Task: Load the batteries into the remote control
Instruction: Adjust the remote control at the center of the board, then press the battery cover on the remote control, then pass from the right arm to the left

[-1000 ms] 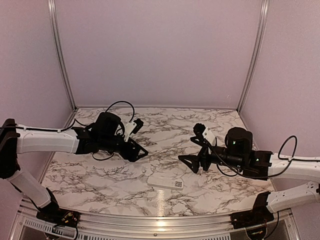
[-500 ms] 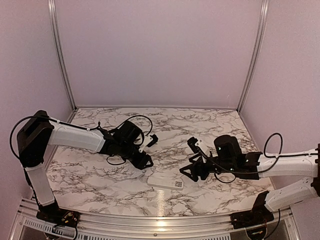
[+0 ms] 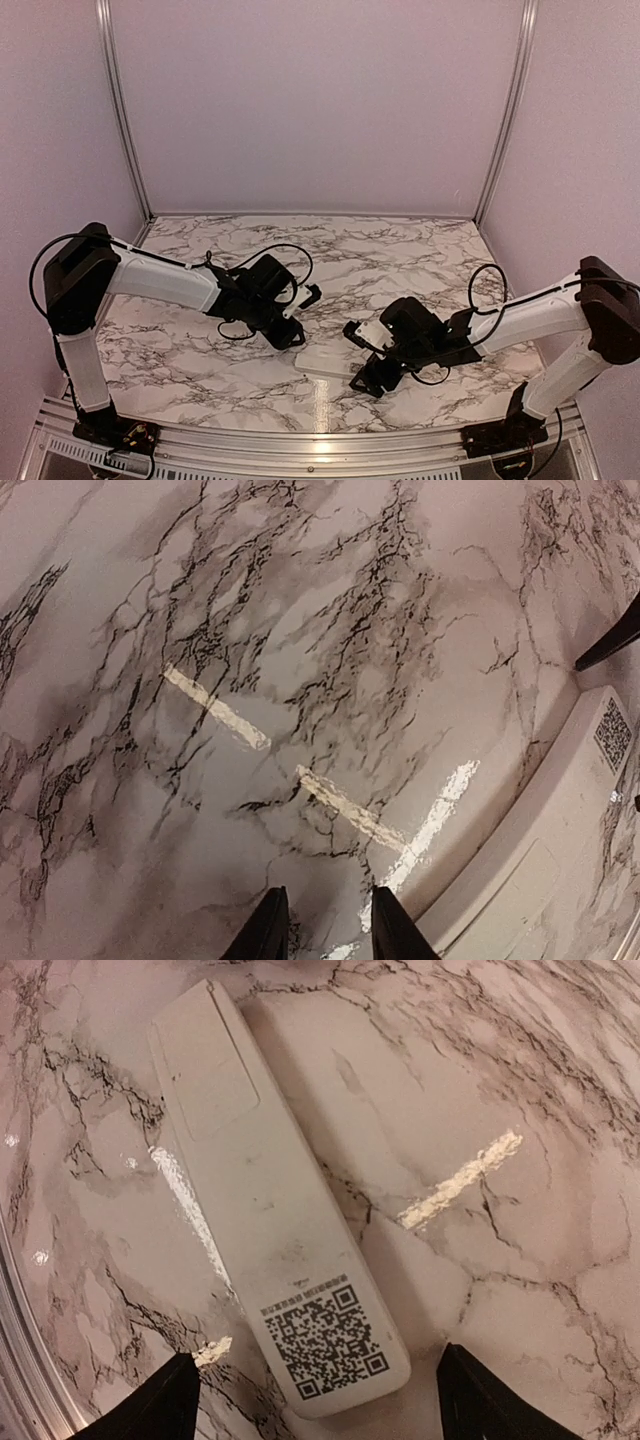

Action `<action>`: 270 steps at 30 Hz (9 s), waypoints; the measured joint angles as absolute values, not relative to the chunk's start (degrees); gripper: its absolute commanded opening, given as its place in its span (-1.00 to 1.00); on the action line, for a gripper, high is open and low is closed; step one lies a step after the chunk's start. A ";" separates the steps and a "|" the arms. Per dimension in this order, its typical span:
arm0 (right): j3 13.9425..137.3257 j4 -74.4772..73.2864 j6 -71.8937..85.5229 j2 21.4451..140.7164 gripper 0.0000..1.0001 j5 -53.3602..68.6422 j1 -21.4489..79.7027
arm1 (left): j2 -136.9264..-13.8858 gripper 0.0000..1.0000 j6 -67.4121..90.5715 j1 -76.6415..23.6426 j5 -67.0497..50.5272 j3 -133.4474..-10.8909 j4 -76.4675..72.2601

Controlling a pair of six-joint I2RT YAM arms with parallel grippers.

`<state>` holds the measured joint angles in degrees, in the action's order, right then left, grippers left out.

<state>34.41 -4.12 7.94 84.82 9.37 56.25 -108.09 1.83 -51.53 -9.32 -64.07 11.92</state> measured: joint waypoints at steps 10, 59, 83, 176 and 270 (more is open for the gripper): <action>40.84 -5.13 7.03 91.61 0.63 3.51 55.94 | -106.50 -0.55 2.07 -53.39 -11.90 -59.29 11.57; 62.17 -7.70 -9.21 104.77 0.09 10.85 46.94 | -88.44 0.77 18.39 -67.00 -11.40 -34.57 -10.00; 51.77 -3.64 -9.26 102.61 -0.03 15.18 43.68 | -102.83 0.37 13.72 -69.12 7.86 -47.53 -6.98; 52.23 -6.90 -17.58 102.41 -0.76 14.63 54.81 | -105.78 0.14 43.88 -52.95 -21.71 -47.99 -15.14; 43.24 3.99 -18.85 88.84 -1.00 10.22 59.33 | -100.25 -0.18 51.27 -51.86 -32.36 -40.51 -31.31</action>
<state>43.24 3.99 -18.85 88.84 10.22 59.33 -100.25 51.27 -51.86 -32.36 -40.51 -31.31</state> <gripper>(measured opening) 0.356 0.449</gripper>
